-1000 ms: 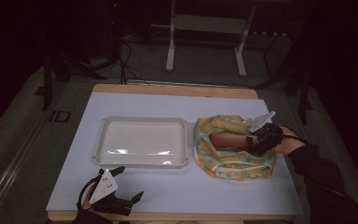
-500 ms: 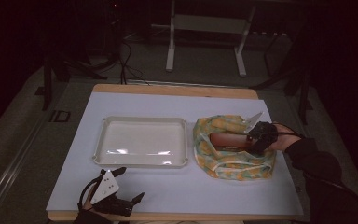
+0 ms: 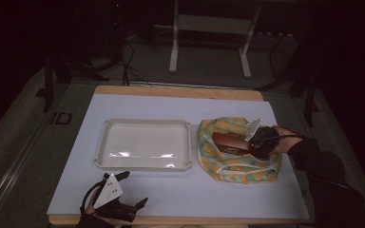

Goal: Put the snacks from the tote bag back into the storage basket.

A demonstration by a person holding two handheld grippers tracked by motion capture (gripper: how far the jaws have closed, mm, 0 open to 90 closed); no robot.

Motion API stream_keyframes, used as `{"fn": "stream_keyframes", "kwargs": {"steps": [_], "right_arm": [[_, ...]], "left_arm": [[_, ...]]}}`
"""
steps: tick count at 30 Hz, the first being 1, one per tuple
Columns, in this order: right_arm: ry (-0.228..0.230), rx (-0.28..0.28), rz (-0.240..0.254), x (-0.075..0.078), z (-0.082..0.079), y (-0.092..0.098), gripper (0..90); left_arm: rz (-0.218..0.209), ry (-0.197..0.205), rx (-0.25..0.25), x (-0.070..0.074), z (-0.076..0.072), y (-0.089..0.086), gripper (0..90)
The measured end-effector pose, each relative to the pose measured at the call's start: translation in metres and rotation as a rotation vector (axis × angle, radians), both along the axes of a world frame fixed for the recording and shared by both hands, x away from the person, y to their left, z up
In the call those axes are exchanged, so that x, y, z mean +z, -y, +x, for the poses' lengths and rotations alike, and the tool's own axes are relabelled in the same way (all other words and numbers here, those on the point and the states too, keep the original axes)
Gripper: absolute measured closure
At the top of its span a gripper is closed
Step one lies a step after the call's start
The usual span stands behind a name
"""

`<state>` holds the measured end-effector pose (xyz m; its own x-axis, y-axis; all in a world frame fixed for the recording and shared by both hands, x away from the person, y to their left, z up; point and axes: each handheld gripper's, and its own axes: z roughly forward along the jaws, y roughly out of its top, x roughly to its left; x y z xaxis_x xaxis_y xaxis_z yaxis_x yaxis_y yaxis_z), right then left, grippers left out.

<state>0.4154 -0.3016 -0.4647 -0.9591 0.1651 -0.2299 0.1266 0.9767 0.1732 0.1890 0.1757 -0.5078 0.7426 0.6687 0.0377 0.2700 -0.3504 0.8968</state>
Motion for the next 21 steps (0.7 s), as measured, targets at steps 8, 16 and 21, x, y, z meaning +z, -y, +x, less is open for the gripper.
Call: {"fn": "stream_keyframes", "kwargs": {"steps": [8,16,21], "right_arm": [[-0.016,0.04,0.013,0.005,-0.003,0.004,42.5],[-0.017,0.051,0.031,0.014,-0.004,0.01,42.7],[-0.011,0.051,0.045,0.023,-0.005,0.013,42.8]], "left_arm": [[0.0,-0.002,0.001,0.0,0.0,0.0,0.0],[0.001,-0.002,-0.002,0.0,0.0,0.0,0.0],[0.002,-0.002,-0.003,0.0,0.0,0.0,0.0]]}}
